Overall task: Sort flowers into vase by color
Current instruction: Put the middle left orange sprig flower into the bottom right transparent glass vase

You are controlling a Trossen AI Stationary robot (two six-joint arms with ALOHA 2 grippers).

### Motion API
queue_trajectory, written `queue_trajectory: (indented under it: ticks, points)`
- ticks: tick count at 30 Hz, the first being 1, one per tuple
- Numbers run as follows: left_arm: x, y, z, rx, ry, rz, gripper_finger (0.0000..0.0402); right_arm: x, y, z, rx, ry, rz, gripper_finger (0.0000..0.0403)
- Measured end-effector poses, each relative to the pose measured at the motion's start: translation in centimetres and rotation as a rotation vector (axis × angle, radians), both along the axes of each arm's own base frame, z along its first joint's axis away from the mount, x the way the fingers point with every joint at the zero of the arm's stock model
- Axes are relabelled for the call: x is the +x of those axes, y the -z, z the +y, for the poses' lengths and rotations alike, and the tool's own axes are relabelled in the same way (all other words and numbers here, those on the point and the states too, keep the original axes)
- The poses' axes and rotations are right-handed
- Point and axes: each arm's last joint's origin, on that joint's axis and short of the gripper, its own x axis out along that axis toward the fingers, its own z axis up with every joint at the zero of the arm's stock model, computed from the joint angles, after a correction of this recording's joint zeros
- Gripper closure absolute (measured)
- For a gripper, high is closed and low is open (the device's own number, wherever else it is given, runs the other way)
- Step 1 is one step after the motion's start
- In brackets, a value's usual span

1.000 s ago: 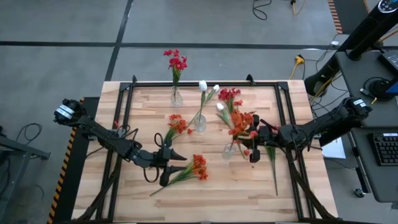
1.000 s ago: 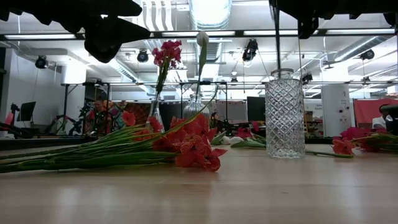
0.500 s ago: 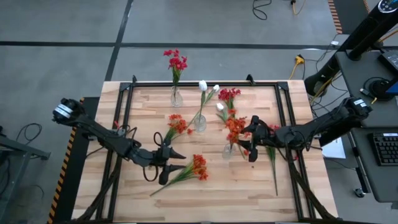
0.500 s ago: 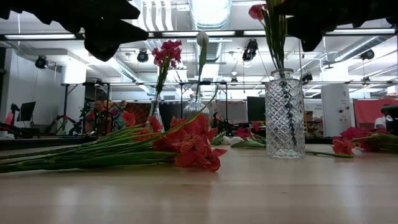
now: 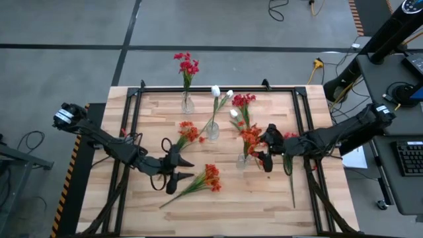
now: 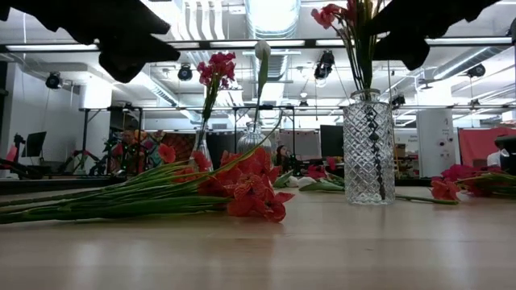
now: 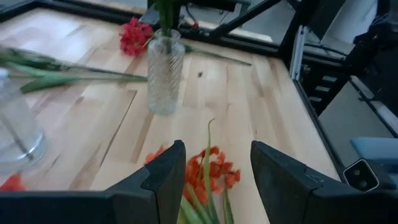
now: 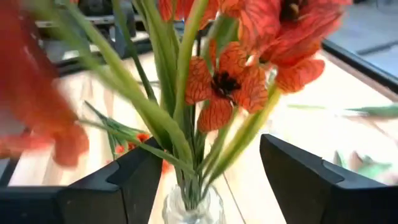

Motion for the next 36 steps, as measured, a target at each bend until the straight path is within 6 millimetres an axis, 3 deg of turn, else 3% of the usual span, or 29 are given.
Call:
queue_trajectory:
  ticks: [9,17,25,36]
  points:
    - [-1.4,-0.2,1.2,-0.022,-0.199,0.262,0.0237,-0.7,-1.5,-0.2,0.053,0.059,0.148,0.0141]
    - [-3.2,1.8,2.5,-0.070,-0.511,0.583,0.0237,-1.7,-1.6,-0.6,0.114,0.136,0.269,0.0146]
    - [-1.9,4.3,3.9,-0.028,-0.618,0.674,0.0237,-2.4,-1.4,-0.7,0.159,0.175,0.357,0.0148]
    - [-0.2,8.6,3.1,0.012,-0.595,0.851,0.0237,-2.6,-1.2,-0.4,0.260,0.101,0.415,0.0150]
